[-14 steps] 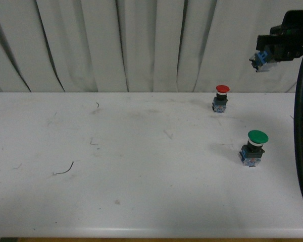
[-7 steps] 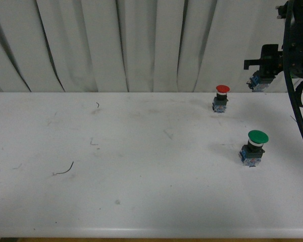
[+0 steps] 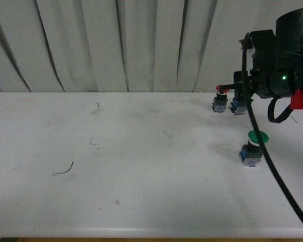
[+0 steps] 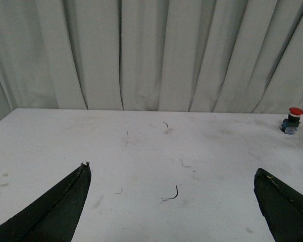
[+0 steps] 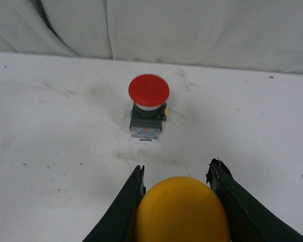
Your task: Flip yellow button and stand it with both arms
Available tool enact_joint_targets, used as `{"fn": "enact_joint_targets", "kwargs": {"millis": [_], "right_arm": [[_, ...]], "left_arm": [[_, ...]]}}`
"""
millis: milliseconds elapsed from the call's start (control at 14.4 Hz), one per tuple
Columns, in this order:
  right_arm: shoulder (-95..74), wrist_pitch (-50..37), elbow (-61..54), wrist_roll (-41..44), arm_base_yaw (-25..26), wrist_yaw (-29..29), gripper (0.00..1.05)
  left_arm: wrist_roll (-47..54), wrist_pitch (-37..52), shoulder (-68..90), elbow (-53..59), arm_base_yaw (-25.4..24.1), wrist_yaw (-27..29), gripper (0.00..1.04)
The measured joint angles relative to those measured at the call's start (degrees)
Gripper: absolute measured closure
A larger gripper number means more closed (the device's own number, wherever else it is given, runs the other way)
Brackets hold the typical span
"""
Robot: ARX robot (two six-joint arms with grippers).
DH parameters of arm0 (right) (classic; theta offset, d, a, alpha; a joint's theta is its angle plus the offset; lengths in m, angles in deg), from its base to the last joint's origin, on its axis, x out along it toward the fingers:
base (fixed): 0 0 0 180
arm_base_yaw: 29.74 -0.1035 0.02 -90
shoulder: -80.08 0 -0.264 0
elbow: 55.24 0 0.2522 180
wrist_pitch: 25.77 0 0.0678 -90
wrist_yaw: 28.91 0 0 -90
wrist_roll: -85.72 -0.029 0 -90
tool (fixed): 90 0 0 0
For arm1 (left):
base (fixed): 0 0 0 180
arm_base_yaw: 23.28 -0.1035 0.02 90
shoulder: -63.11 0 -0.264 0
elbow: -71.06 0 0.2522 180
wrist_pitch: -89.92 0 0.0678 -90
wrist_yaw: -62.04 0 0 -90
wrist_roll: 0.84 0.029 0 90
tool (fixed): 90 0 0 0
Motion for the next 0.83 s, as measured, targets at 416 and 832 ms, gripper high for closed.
{"fn": "enact_joint_targets", "kwargs": {"millis": [416, 832], "right_arm": [[-5.1, 5.6, 5.9, -1.5, -1.4, 7.8, 0.69], [-7.3, 6.3, 7.1, -5.2, -2.2, 9.1, 0.69]], "left_arm": [[0.0, 0.0, 0.0, 0.0, 0.0, 0.0, 0.07], [0.0, 0.0, 0.0, 0.0, 0.0, 0.0, 0.07]]}}
